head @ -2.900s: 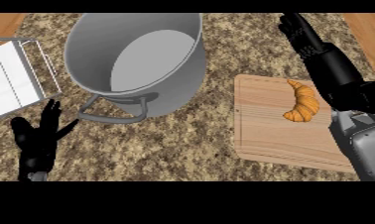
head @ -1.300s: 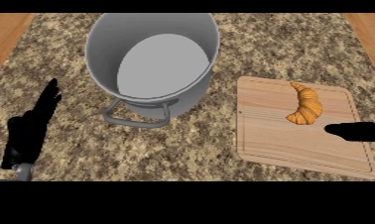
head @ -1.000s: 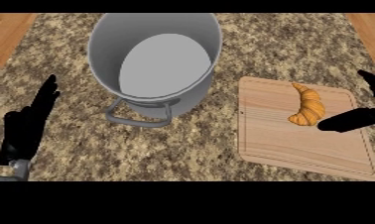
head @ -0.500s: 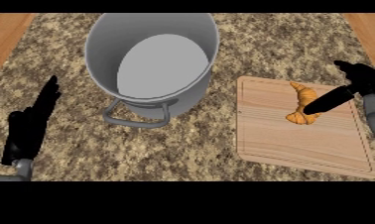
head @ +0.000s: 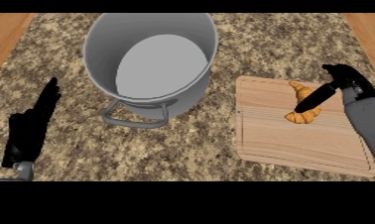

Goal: Pick the croissant from the cutting board and place it in the pot

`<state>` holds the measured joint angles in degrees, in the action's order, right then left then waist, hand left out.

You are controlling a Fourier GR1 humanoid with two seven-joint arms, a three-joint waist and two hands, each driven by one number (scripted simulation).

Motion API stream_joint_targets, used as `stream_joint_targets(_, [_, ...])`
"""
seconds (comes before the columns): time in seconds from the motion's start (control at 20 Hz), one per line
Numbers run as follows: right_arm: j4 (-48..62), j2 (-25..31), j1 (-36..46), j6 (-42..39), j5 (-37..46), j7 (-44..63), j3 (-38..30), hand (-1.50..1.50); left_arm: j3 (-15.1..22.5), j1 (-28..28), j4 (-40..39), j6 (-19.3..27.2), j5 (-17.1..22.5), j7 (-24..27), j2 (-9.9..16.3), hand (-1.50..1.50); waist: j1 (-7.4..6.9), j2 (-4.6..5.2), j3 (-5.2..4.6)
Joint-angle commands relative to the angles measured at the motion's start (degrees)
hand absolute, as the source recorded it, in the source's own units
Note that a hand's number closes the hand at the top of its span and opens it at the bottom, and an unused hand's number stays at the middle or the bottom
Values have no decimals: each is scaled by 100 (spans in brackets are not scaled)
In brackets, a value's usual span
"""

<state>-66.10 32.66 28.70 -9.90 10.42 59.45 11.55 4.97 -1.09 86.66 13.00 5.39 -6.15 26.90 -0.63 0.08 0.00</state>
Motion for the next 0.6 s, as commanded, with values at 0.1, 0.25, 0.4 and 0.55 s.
stream_joint_targets(0.1, [201, -486, 87, -142, 244, 602, 21, -150, -223, -258, 134, -202, -62, 81, -29, 0, 16, -11, -1])
stream_joint_targets(0.25, [811, -424, 293, -268, 350, 270, -120, -150, -363, -160, 203, -331, -23, -70, 8, 0, 3, -2, 1])
stream_joint_targets(0.4, [894, -566, 258, -272, 520, 145, -183, -150, -351, -239, 417, -364, -140, -195, -138, 0, 20, -10, 1])
stream_joint_targets(0.55, [941, -618, 192, -186, 703, 63, -293, -150, -421, 1, -468, -403, -350, 381, -392, 0, 50, -6, -2])
